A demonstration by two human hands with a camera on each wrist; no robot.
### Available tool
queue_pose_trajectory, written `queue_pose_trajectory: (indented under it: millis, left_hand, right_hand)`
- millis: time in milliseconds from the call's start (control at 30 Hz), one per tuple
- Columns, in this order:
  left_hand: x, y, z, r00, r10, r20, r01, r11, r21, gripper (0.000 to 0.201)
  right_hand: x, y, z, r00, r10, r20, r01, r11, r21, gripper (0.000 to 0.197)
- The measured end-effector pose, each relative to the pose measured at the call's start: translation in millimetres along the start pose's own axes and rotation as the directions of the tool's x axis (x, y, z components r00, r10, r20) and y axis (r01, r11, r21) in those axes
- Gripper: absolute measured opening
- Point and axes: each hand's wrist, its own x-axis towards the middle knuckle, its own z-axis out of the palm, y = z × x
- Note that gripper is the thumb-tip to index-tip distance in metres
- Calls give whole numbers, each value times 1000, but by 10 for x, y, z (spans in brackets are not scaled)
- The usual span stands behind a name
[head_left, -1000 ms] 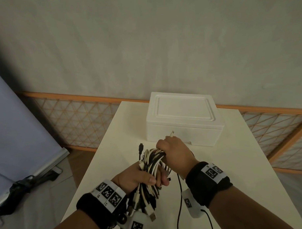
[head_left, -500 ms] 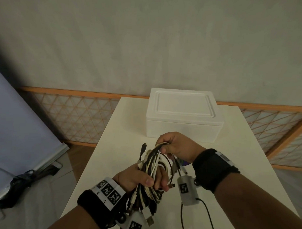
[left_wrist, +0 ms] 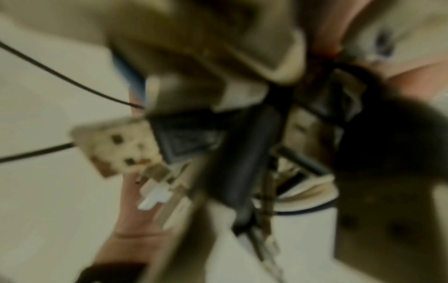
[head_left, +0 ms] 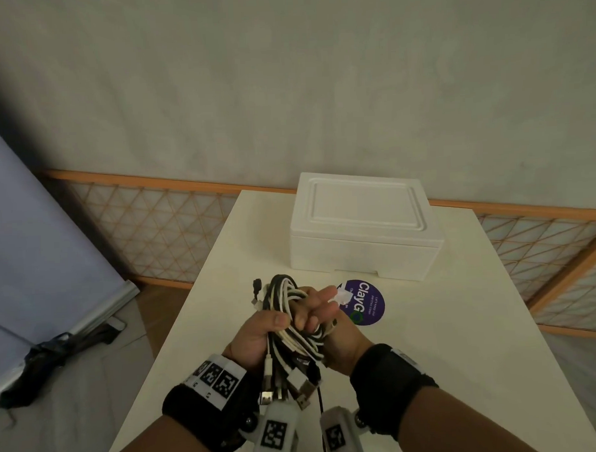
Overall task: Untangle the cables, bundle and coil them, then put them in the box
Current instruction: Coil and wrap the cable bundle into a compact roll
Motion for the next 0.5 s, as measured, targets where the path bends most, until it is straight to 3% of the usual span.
queue_pose_trajectory:
  millis: [100,167,367,500]
  left_hand:
    - [24,-79,115,998,-45,-43,47,998,41,18]
    - [-15,-110,124,985,-43,-166,56,996,74,25]
    - [80,-131,143,958,-2,-287,22,998,66,36]
    - [110,-110,120,949,13,-314,12,997,79,36]
  right_hand:
    - [-22,40,4,1000,11,-6,-11,999,37,26]
    - [-26,90,24,998,8,-61,-3,996,87,23]
    - [-1,168,-14,982,131,-137,-85,952,295,18]
    - [-42,199,-72,966,232,-116,-188,935,301,39]
